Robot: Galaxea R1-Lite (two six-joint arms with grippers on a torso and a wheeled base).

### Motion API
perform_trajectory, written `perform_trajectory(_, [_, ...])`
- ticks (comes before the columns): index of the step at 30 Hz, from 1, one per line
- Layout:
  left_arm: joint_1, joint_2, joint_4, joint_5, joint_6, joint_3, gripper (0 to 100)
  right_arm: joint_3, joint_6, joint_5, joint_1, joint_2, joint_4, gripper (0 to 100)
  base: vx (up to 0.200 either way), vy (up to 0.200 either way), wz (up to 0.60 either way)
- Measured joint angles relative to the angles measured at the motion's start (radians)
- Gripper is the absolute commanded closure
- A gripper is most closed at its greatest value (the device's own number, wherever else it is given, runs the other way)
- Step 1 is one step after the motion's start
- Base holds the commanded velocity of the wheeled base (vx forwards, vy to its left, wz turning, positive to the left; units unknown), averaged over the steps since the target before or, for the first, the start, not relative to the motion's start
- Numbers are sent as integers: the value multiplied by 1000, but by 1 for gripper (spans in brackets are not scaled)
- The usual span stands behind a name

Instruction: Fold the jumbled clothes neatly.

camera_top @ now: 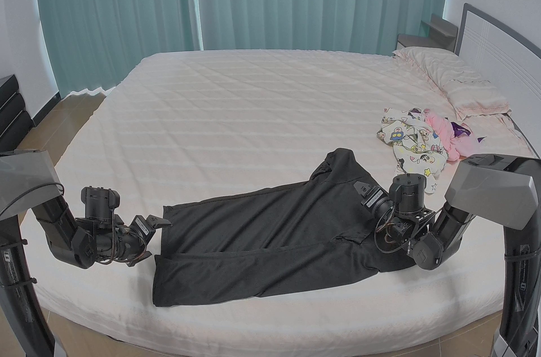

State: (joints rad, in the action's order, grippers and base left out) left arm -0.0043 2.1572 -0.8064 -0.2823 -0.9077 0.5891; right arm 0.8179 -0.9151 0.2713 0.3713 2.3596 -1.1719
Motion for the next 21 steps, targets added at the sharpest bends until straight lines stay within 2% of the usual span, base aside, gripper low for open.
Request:
perform_trajectory(7, [0,0,0,0,0,-1,0,-8,9,-37,-26,-29,3,0,0,0,0])
perform_trajectory(11, [-1,0,0,0,0,-1,0,-56,9,-57,-25,-55,3,0,0,0,0])
perform_trajectory(17, [0,1,0,0,0,-1,0,-185,7,-129,-14,-95,17,0,0,0,0])
perform_trajectory(21, [0,1,0,0,0,0,0,-212,3,-147,-11,-86,21,0,0,0,0])
